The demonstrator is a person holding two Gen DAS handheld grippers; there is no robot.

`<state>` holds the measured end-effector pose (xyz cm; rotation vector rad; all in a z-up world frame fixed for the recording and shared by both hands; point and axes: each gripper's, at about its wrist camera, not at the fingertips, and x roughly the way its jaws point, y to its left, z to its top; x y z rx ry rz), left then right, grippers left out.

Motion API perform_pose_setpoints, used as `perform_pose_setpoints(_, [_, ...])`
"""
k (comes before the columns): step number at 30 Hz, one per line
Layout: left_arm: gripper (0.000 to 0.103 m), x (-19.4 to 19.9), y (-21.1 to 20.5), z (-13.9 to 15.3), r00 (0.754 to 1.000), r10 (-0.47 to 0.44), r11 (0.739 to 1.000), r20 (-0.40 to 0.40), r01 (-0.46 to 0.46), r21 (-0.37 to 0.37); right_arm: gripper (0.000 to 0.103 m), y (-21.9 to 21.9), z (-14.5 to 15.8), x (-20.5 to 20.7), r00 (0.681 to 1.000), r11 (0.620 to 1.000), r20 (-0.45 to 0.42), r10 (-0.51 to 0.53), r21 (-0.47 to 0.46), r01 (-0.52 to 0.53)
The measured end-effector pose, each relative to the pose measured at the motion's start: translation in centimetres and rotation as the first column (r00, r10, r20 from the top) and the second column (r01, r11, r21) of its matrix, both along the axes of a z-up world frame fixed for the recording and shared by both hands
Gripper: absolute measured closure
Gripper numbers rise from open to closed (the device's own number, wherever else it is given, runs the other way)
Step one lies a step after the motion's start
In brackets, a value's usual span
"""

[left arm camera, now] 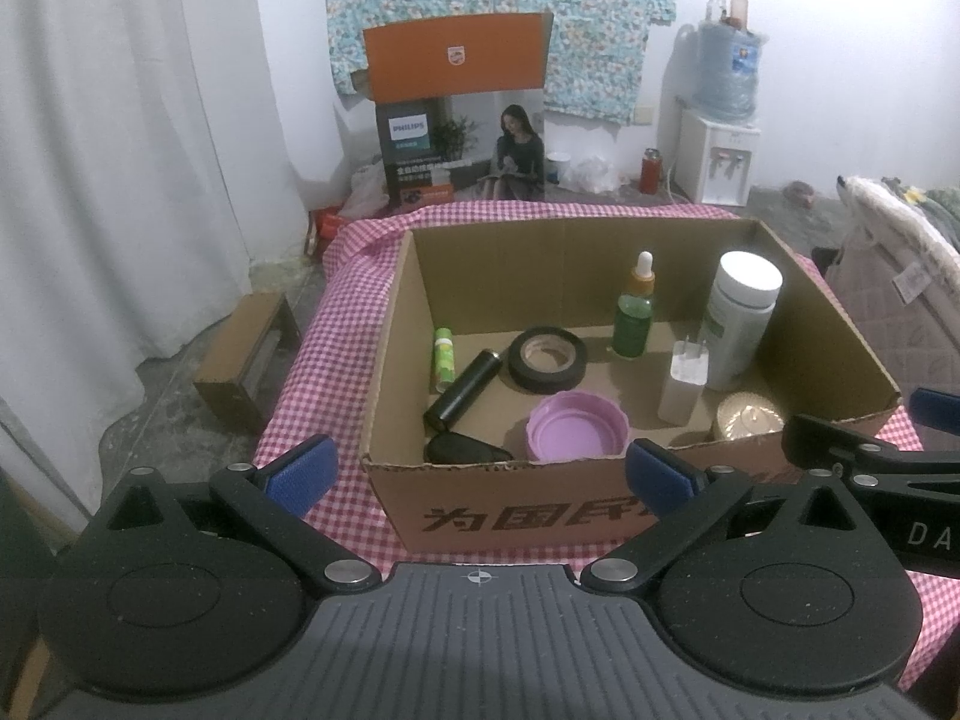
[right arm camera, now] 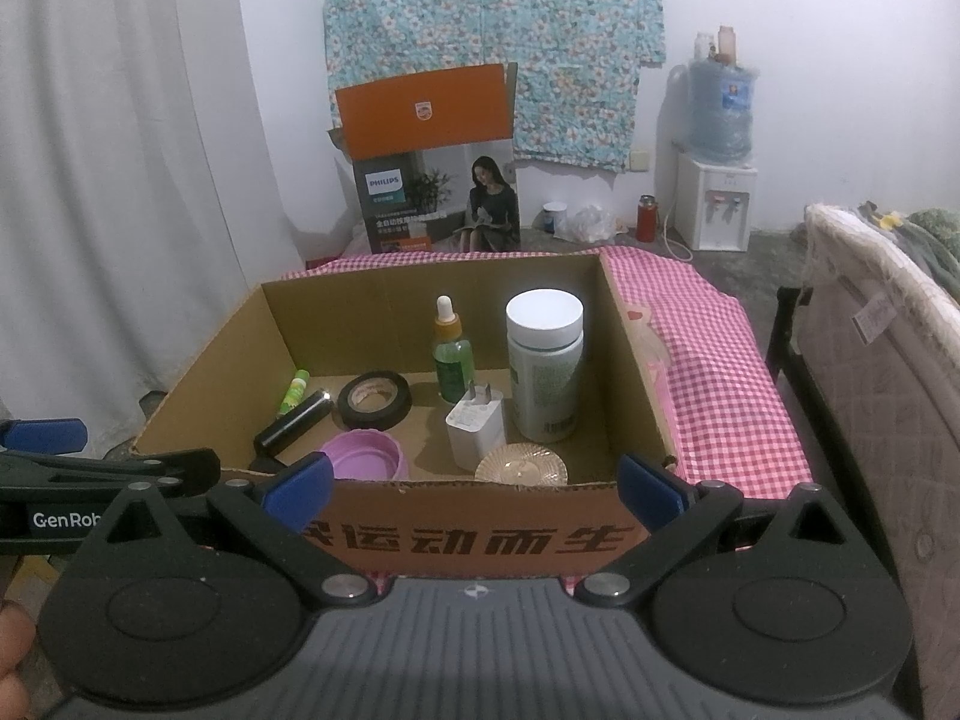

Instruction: Organize rigid objects

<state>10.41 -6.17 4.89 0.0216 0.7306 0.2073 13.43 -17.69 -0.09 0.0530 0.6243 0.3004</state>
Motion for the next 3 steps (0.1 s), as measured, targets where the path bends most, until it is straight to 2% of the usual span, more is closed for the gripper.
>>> perform_pose_setpoints(3, [0.000,0.04,0.05,0.02,1.000,0.000,1.000,-0.001,0.000,-0.001,0.000,0.00,0.01,0.00,1.000,1.000,0.000,0.000,-0.001,0.000])
